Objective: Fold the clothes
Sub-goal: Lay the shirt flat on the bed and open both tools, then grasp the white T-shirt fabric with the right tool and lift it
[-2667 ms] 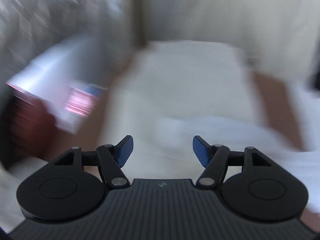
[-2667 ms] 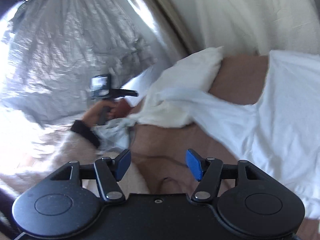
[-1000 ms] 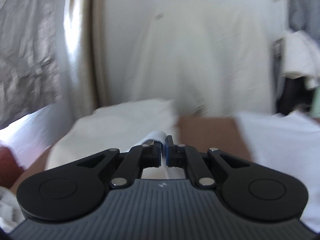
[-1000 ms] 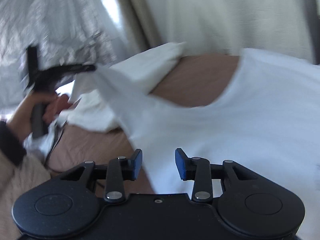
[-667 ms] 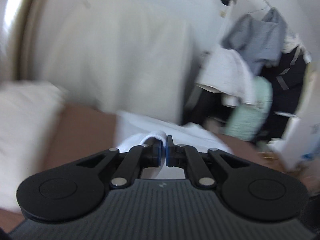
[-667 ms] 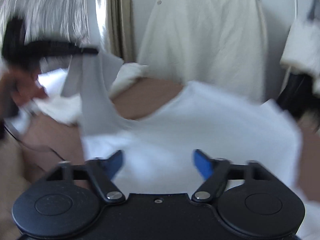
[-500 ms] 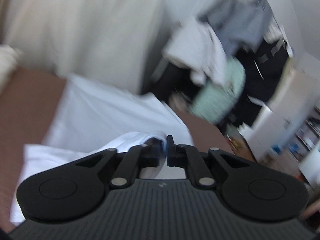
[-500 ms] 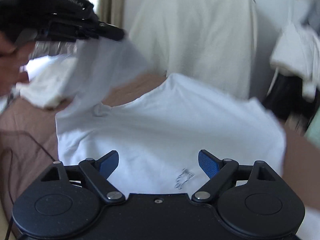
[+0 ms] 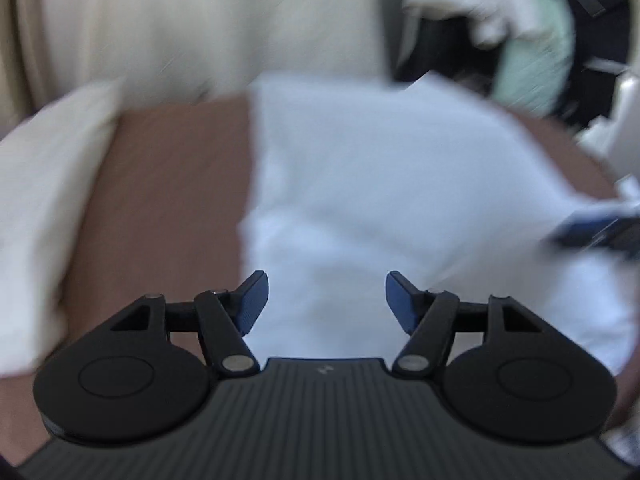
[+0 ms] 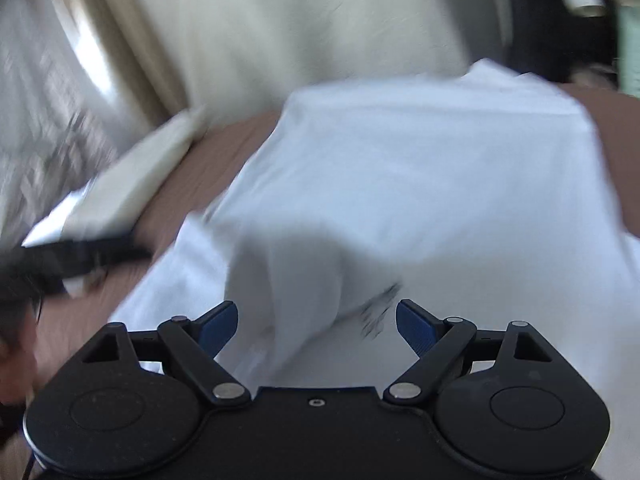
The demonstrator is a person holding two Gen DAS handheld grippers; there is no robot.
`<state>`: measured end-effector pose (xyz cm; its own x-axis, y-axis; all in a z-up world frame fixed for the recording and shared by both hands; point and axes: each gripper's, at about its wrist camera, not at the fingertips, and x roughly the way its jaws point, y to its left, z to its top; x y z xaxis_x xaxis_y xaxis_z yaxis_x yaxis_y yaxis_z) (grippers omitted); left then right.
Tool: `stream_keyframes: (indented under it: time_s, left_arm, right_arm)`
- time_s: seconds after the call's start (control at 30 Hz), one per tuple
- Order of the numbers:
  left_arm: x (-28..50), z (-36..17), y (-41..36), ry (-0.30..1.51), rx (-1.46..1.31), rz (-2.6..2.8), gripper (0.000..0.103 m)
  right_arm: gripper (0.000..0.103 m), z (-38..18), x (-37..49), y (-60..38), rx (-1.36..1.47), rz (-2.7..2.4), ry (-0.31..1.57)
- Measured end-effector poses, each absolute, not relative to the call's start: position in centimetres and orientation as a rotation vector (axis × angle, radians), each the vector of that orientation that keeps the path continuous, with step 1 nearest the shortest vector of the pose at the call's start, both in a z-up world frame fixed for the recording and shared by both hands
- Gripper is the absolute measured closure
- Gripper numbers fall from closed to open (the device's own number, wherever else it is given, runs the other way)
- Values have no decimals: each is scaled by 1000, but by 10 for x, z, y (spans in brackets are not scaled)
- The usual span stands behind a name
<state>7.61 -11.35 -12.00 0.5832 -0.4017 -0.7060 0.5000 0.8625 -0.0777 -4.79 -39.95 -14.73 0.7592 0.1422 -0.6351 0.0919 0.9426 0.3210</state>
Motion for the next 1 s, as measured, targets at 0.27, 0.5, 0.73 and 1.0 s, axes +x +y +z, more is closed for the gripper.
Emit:
stream_keyframes:
  time_s: [0.27,0.5,0.73,1.0]
  left_arm:
    - [83,-172,-80,865,61,-460,39]
    - [100,-172,-80,884,12,-405,38]
    - [102,-174,-75,910,-26,-396,38]
    - [103,-175,-70,914,-5,-374,38]
  right_arm:
    - [14,-153,-71,-333,-197,-38,747]
    - [14,-152,-70,-304,-283,144,665]
    - [92,-183,-25,-320,-174,109,825]
    - [96,-121,-68,-405,-44,-280,612]
